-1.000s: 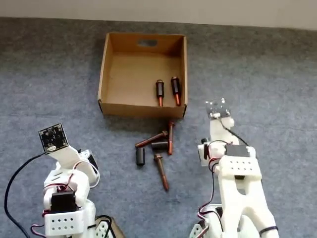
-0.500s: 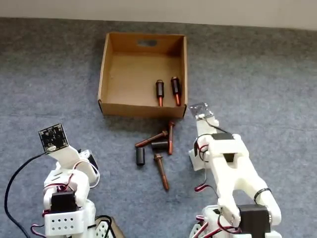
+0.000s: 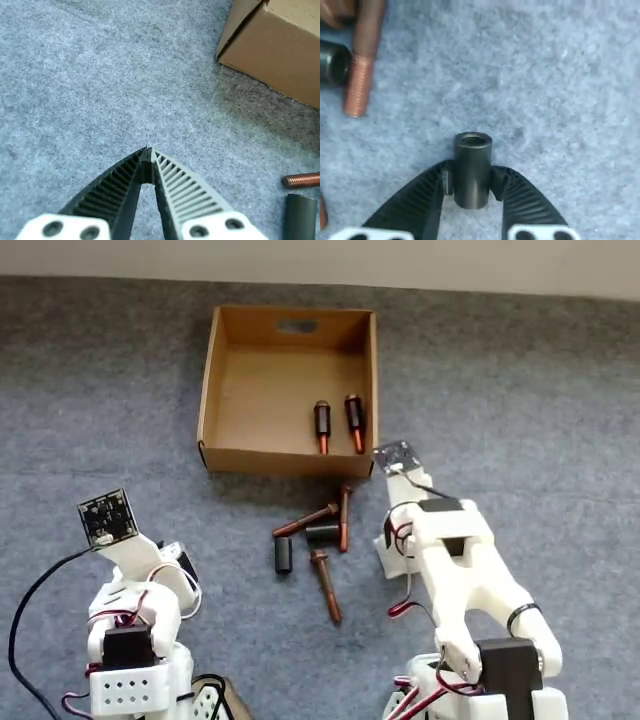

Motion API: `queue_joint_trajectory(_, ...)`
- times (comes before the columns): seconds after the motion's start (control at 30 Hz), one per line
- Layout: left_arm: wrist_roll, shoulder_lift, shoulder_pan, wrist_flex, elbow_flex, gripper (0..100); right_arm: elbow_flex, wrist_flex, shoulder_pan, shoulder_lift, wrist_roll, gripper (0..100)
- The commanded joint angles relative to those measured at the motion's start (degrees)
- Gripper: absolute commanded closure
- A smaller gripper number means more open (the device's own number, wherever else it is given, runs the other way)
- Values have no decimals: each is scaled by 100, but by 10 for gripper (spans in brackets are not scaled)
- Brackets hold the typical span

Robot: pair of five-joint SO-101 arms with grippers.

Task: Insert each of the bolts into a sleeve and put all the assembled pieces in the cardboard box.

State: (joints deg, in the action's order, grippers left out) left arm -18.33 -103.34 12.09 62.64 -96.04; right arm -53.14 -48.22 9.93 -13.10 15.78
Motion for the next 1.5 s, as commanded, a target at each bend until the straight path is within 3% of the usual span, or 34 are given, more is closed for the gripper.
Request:
queue_joint_trajectory(0.0,44,-40,48,-88,57,987,426,57,189,40,79,872)
queue_joint_trajectory(0.17,44,-40,48,-88,57,987,567,92,198,778,246,877)
queue_joint_trajectory(0.27,44,-40,48,-79,57,987,752,92,110,1112,290,992)
queue_joint_trajectory(0.37,44,-40,48,-79,57,987,787,66,22,892,281,995)
queue_joint_trajectory(0.77,26,-31,-286,176,347,987,549,-1596,4,-3257,-26,992)
queue_joint_trajectory(0.9,35,-22,-681,826,1226,987,549,-1771,4,-3890,-308,992)
queue_joint_trajectory(1.07,598,66,-936,853,1974,986,277,-1613,-4,-4198,-615,992)
queue_joint_trajectory(1.2,651,989,-1200,888,2624,986,-374,-1200,31,-4646,-993,992)
queue_joint_trajectory(1.47,519,4673,-1947,1064,4479,986,-1648,-629,31,-6132,-1301,992)
